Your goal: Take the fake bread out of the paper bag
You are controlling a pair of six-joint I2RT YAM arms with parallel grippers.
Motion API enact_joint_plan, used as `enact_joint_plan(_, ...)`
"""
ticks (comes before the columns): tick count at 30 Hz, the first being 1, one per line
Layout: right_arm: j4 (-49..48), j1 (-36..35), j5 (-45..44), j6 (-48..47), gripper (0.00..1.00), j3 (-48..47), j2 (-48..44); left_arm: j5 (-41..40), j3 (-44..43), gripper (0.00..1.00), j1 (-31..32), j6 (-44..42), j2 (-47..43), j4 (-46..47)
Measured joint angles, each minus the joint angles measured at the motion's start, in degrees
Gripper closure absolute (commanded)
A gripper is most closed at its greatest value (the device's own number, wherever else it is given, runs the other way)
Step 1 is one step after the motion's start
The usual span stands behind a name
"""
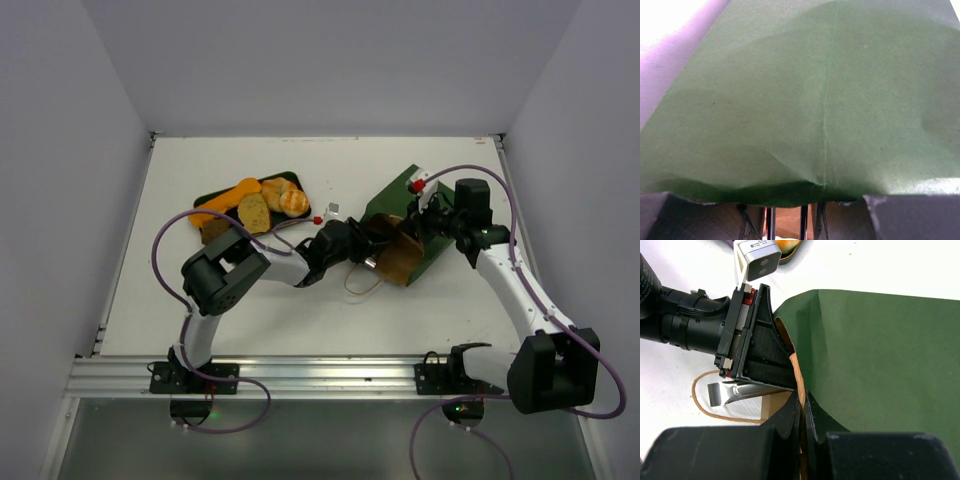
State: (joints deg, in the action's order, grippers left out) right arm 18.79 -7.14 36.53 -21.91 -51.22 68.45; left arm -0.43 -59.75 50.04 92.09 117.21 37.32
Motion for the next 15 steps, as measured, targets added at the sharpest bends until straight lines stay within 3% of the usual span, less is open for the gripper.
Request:
enact_joint_plan(3,0.0,0.0,-0.2,0.0,1.00,0.0,0.0,0.2,0.0,1.00,-0.1,-0.4,0.0,0.2)
enact_joint_plan(15,-0.2,0.0,-3.2,0.1,1.00,0.0,0.0,0.6,4.9,1.00,-0.2,-7.7,-4.7,-0.3)
